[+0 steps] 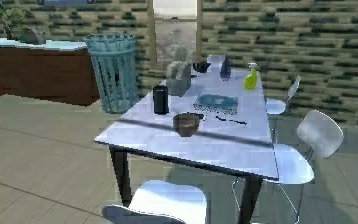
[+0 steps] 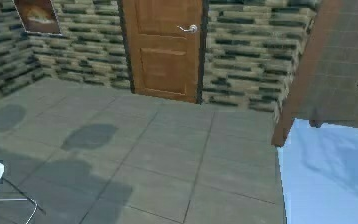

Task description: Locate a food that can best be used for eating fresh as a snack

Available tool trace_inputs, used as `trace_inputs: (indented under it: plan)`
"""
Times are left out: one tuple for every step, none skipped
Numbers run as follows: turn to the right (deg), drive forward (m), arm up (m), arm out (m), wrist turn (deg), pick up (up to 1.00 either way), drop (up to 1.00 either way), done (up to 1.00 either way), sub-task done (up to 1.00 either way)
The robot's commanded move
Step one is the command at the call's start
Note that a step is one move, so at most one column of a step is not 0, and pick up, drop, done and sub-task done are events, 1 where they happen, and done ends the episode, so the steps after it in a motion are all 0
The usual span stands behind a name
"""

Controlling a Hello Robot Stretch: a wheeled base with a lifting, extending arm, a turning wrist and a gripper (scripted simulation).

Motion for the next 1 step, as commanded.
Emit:
trace_inputs:
  plan:
    - [-45.0,0.00,0.00,0.00,0.0,0.00,0.00,0.00,0.00]
